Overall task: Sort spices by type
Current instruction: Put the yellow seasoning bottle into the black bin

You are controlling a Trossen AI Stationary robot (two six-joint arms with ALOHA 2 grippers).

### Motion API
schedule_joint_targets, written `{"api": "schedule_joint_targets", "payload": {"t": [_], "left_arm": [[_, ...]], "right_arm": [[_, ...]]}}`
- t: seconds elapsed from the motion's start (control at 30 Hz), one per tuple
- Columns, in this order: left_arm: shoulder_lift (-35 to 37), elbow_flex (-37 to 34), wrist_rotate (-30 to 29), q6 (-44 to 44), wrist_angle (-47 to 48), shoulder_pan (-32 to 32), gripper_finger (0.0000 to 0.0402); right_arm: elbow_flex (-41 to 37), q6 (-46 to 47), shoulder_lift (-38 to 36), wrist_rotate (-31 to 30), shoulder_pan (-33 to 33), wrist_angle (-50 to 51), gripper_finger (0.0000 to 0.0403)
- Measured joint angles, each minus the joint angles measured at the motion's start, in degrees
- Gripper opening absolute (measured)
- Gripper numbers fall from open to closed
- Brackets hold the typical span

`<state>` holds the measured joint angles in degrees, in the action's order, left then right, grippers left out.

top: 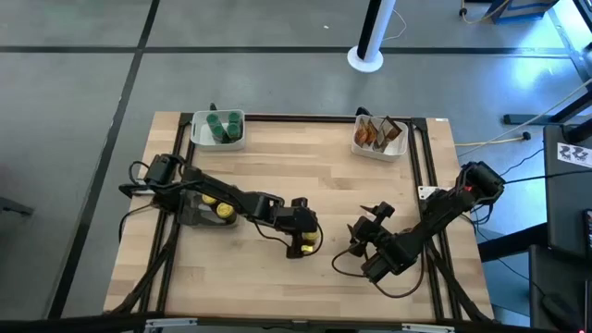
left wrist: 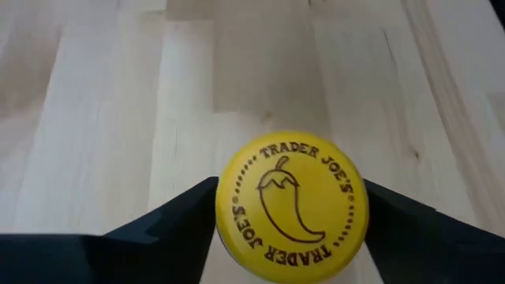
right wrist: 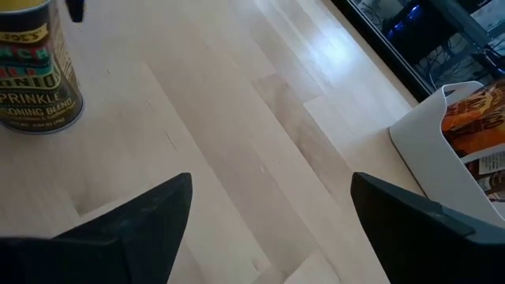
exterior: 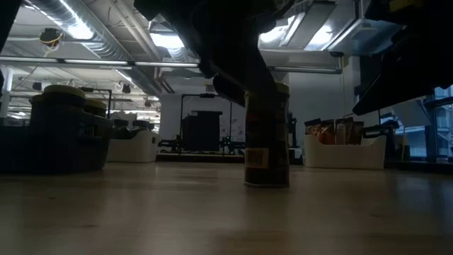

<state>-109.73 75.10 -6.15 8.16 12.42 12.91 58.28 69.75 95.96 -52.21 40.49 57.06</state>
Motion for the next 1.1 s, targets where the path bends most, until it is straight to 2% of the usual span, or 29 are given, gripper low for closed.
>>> {"api": "schedule_joint_targets", "payload": {"t": [0.2, 0.53, 0.77, 1.1], "left_arm": [[0.0, 0.0, 0.0, -4.7, 0.3, 0.0, 0.0211], [1.0, 0.0, -0.9, -4.2, 1.5, 0.7, 0.0211], [9.6, -0.1, -9.0, -2.4, 9.8, 3.3, 0.0212], [26.2, 0.0, -21.7, 6.6, 26.4, 8.9, 0.0213]], "right_arm": [[0.0, -0.2, 0.0, -0.4, 0.0, -0.2, 0.0347], [0.0, -0.2, 0.0, -0.9, 0.0, -0.2, 0.0347], [-0.7, -1.2, 0.0, -0.9, 0.0, -2.1, 0.0347], [-1.4, -1.2, 0.0, -0.7, 0.0, -3.0, 0.0347]]}}
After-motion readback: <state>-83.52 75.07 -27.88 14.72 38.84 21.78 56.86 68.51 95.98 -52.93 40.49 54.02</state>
